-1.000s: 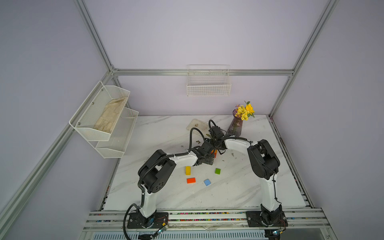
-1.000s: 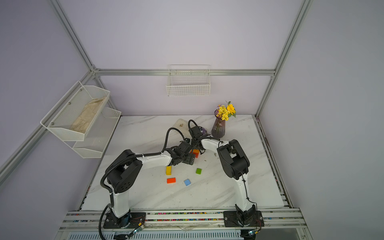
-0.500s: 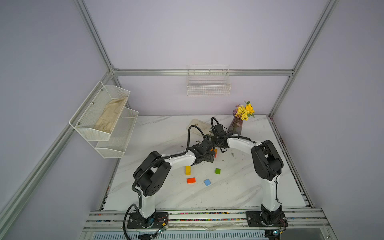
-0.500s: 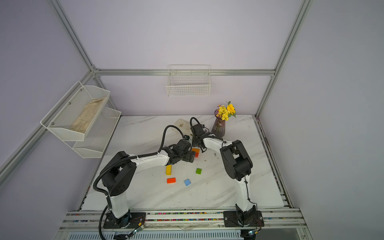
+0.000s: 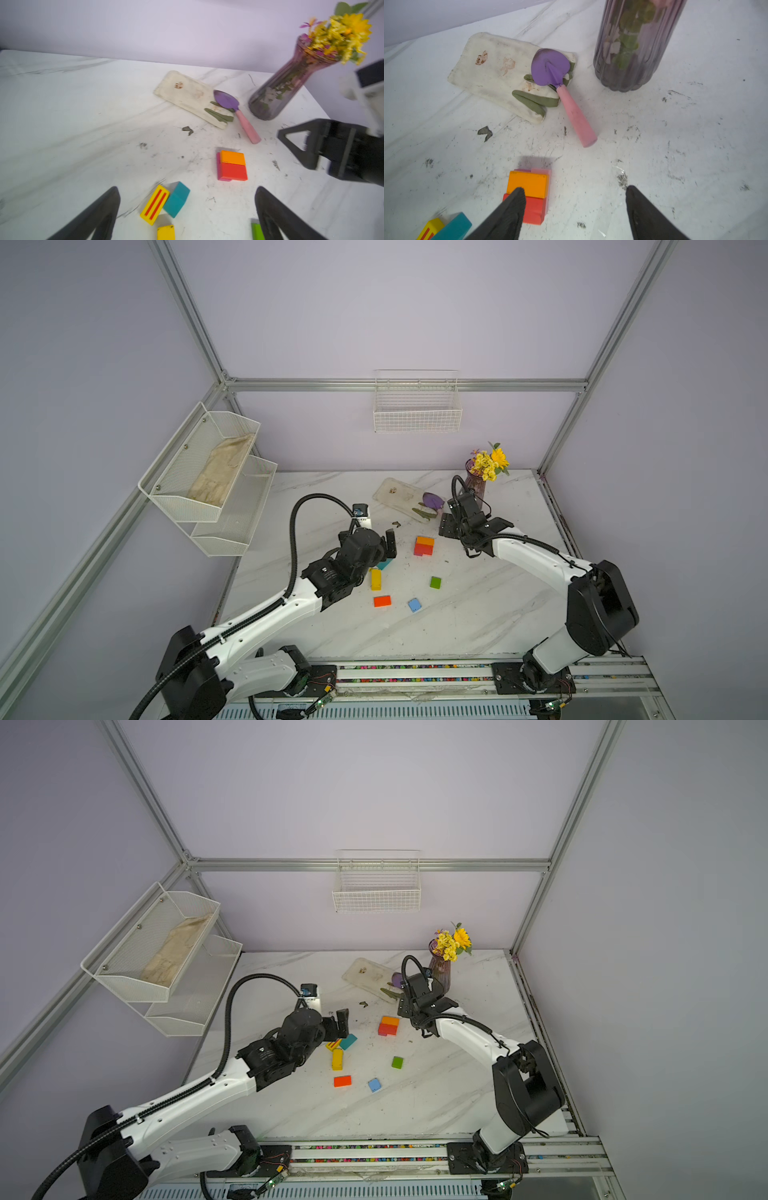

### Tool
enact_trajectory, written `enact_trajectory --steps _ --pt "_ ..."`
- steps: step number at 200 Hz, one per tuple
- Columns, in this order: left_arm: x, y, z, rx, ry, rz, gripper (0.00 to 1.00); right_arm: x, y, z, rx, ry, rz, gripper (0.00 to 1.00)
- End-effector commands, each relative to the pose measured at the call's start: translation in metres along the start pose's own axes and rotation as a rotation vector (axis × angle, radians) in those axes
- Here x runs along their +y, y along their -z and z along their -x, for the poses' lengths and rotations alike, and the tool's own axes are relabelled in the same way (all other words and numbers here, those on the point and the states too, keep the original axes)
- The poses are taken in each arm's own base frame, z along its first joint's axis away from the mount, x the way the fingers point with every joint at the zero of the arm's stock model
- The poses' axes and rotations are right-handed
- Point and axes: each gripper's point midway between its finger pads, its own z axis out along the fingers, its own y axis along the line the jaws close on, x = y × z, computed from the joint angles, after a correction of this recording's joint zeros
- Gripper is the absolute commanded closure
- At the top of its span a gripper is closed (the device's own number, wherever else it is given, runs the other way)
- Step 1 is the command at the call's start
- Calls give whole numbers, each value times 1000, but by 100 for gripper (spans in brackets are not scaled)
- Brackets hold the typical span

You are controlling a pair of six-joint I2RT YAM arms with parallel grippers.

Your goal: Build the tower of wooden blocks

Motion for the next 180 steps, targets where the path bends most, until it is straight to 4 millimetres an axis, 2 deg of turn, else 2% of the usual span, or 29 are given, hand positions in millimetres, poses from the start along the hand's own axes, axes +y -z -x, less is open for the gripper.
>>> enact_trajectory --steps 1,14,29,39,46,66,93,103,114,131,143,153,166,180 --pt "89 10 -27 4 58 276 0 12 29 -12 -44 12 38 24" --pt "121 13 -43 29 114 310 0 23 44 -27 -50 40 65 25" --pt "160 17 -61 48 195 388 0 44 52 -53 -35 71 112 28" --pt "183 25 -66 35 250 468 0 64 61 -70 -30 92 166 29" --pt "191 33 -66 30 281 498 0 77 63 -83 -25 105 188 29" --pt "187 34 -59 -31 268 435 0 112 65 -116 -12 152 211 31" --pt "184 26 -54 -96 270 398 0 158 59 -147 8 206 246 31" --pt "183 27 -56 -40 251 414 0 174 55 -157 18 224 256 31" --pt "181 37 -61 76 243 432 0 187 50 -168 32 250 249 31" --pt "178 53 -60 161 188 443 0 197 37 -179 49 274 213 31" --pt "188 59 -60 111 221 485 0 204 29 -184 52 281 202 31" --pt "191 56 -70 68 267 475 0 206 23 -186 49 292 179 31" --pt "184 47 -73 -7 280 385 0 208 16 -188 43 308 153 32" --pt "177 58 -66 -45 283 314 0 212 11 -188 37 319 150 32"
